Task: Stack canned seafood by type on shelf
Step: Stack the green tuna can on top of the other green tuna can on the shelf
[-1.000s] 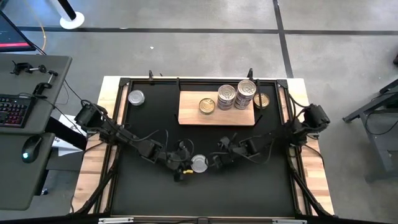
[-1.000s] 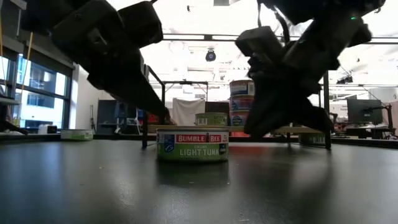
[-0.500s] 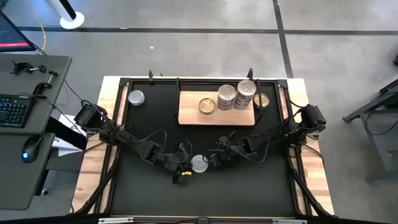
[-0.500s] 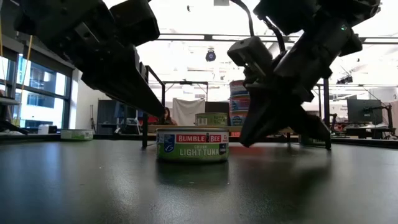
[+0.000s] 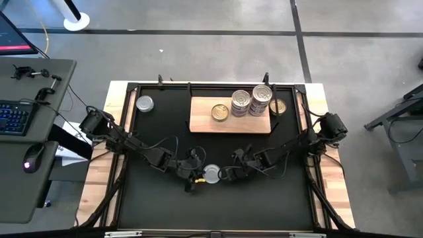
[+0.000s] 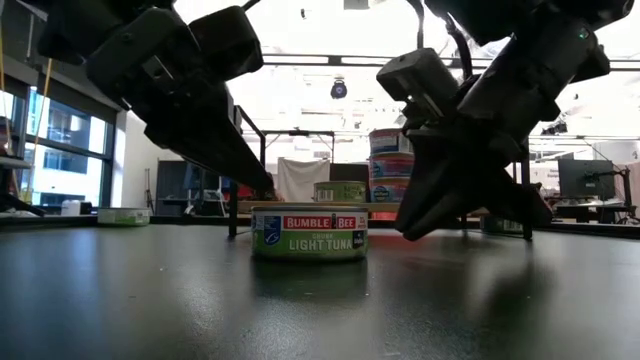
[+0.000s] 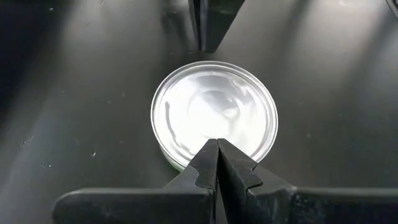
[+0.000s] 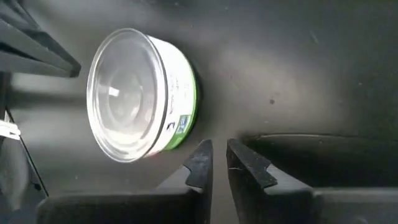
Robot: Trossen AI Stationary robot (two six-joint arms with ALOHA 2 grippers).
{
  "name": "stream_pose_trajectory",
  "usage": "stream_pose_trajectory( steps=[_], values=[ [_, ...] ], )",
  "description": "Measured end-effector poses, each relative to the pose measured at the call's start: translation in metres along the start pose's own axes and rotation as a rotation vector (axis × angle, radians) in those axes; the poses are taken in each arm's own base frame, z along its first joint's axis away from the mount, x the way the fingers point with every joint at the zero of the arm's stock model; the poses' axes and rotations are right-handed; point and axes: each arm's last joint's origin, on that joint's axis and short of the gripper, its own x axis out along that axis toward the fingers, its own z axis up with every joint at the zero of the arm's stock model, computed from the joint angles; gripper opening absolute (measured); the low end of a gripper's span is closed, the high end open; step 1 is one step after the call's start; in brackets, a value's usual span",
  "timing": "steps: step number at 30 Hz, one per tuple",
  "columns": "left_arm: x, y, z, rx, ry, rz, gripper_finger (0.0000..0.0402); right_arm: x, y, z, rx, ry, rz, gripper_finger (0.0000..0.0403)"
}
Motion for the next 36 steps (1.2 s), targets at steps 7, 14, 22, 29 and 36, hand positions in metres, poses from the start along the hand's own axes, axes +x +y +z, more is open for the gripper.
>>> stream_pose_trajectory(
  steps=[7,14,22,29,36],
  values=[
    [0.0,0.0,0.0,-0.068,0.002,0.003,0.0,-0.021,0.009,0.006,-0.1,-0.024,0.04,0.0032],
    [-0.001,-0.004,-0.002,-0.151,0.04,-0.076,0.0,-0.127,0.009,0.044,-0.131,-0.272,-0.001,0.0005],
    [-0.02,0.001,0.016,-0.125,-0.016,-0.125,0.0,-0.22,-0.03,0.096,0.019,-0.729,-0.106,0.0],
    [-0.085,0.028,0.057,-0.072,-0.259,0.069,0.0,-0.23,-0.072,0.131,0.183,-0.852,-0.414,0.0],
    [-0.139,0.05,0.072,-0.085,-0.389,0.14,0.0,-0.237,-0.105,0.163,0.313,-0.992,-0.698,0.0]
  ],
)
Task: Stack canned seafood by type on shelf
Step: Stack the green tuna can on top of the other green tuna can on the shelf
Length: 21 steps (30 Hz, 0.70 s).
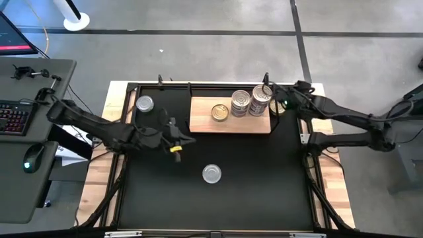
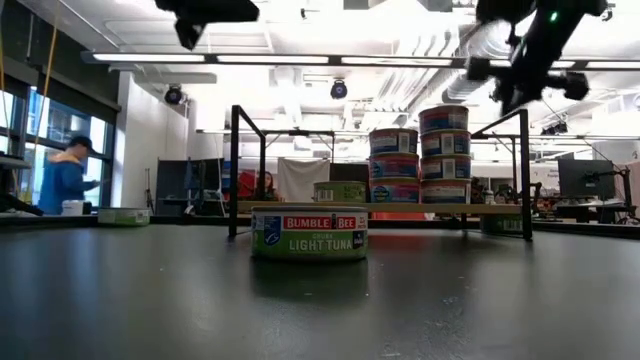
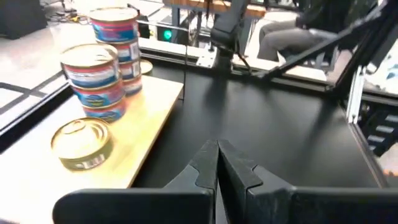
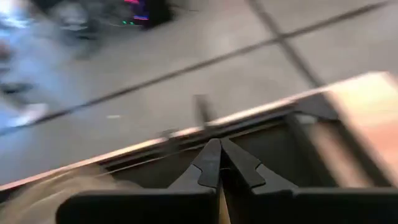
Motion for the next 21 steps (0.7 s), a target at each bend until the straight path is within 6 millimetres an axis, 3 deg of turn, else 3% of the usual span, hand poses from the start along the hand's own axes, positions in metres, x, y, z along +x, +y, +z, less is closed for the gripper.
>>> stream_pose_trajectory(
  steps=[7,13,21],
  values=[
    [-0.028,0.005,0.008,-0.076,-0.013,-0.033,0.0,0.042,-0.019,0.006,-0.01,0.115,-0.279,0.0],
    [-0.039,0.007,0.004,-0.054,0.038,-0.039,0.0,0.08,-0.021,0.015,-0.041,0.32,-0.176,0.0],
    [-0.044,0.006,-0.008,-0.108,0.138,-0.027,0.0,0.094,-0.044,0.029,0.009,0.319,-0.288,0.0]
  ],
)
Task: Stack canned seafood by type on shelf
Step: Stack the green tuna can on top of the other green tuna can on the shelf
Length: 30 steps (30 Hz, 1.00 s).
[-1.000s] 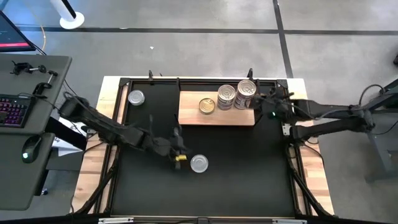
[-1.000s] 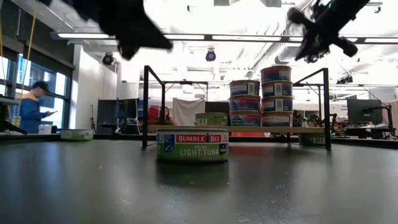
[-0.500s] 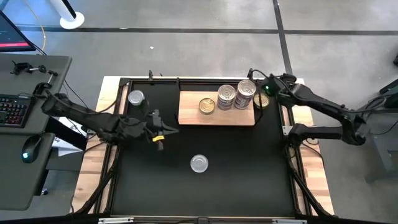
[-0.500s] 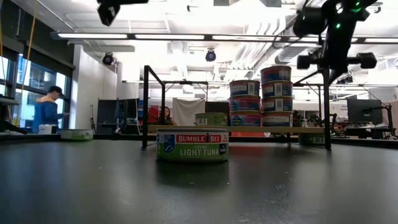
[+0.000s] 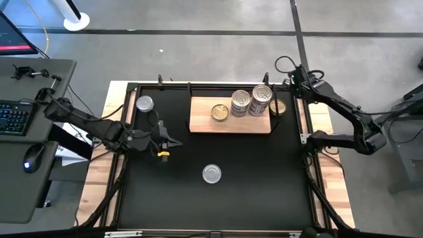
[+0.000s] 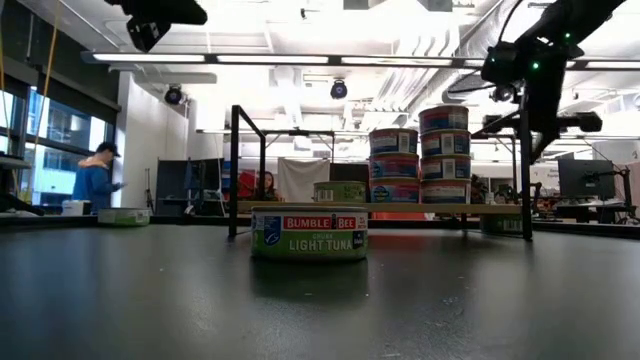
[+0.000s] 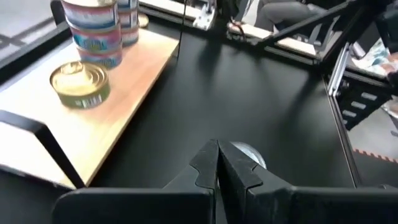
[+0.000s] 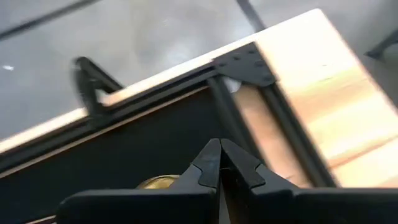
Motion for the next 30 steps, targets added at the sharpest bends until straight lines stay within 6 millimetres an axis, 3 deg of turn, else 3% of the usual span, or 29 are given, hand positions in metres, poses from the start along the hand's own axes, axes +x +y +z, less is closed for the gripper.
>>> stream_pose_trajectory(
  steps=[3,6,10,16,22,30],
  values=[
    [-0.001,-0.001,-0.002,-0.011,0.016,-0.001,0.0,0.008,-0.007,0.002,-0.014,0.031,-0.007,0.0],
    [-0.001,-0.002,-0.003,-0.013,0.009,0.006,0.0,0.016,-0.008,-0.002,0.09,0.039,0.021,0.0],
    [-0.002,-0.002,-0.003,-0.029,0.002,0.018,0.0,0.031,-0.012,-0.021,0.357,0.083,0.025,0.0],
    [-0.002,-0.002,-0.003,-0.075,0.001,0.019,0.0,0.057,-0.014,-0.051,0.524,0.168,0.163,0.0],
    [-0.002,-0.002,-0.003,-0.074,-0.004,0.029,0.0,0.065,-0.019,-0.066,0.525,0.199,0.196,0.0],
    [-0.002,-0.001,-0.002,-0.065,-0.02,0.058,0.0,0.06,-0.02,-0.076,0.371,0.252,0.194,0.0]
  ],
)
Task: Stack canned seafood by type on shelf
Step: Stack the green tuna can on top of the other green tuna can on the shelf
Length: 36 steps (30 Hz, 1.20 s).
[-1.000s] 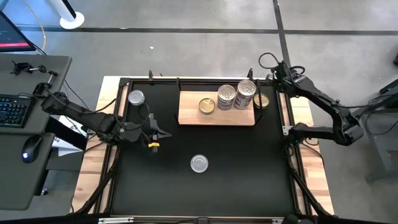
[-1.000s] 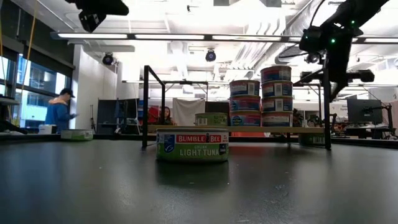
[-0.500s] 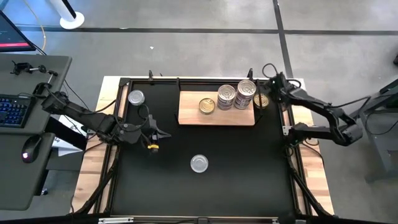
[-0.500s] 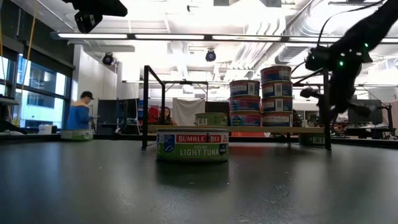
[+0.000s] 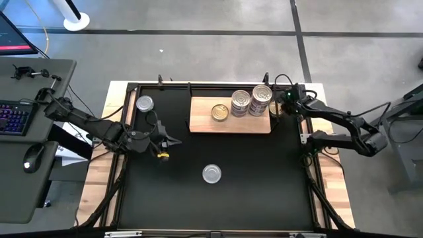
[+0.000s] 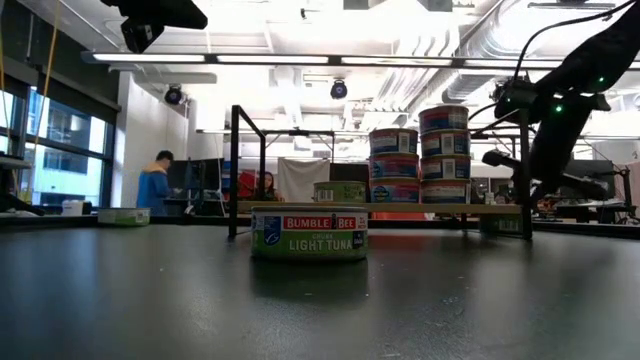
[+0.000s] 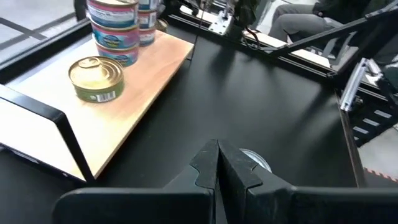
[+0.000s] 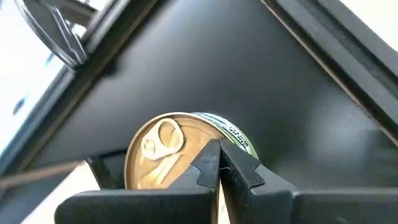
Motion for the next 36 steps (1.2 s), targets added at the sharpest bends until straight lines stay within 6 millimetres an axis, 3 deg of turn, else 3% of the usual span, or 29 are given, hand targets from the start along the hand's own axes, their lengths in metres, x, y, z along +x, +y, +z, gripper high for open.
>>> stream_pose_trajectory(
  steps=[13,22,36],
  values=[
    [0.0,0.001,0.001,0.028,-0.026,0.044,0.0,-0.034,-0.037,-0.006,-0.167,0.008,-0.223,0.0],
    [0.0,0.003,0.002,0.052,-0.034,0.062,0.0,-0.043,-0.045,-0.019,-0.342,0.121,-0.27,0.0],
    [0.002,0.005,0.003,0.044,-0.042,0.086,0.0,-0.048,-0.044,-0.04,-0.648,0.312,-0.196,0.0]
  ],
)
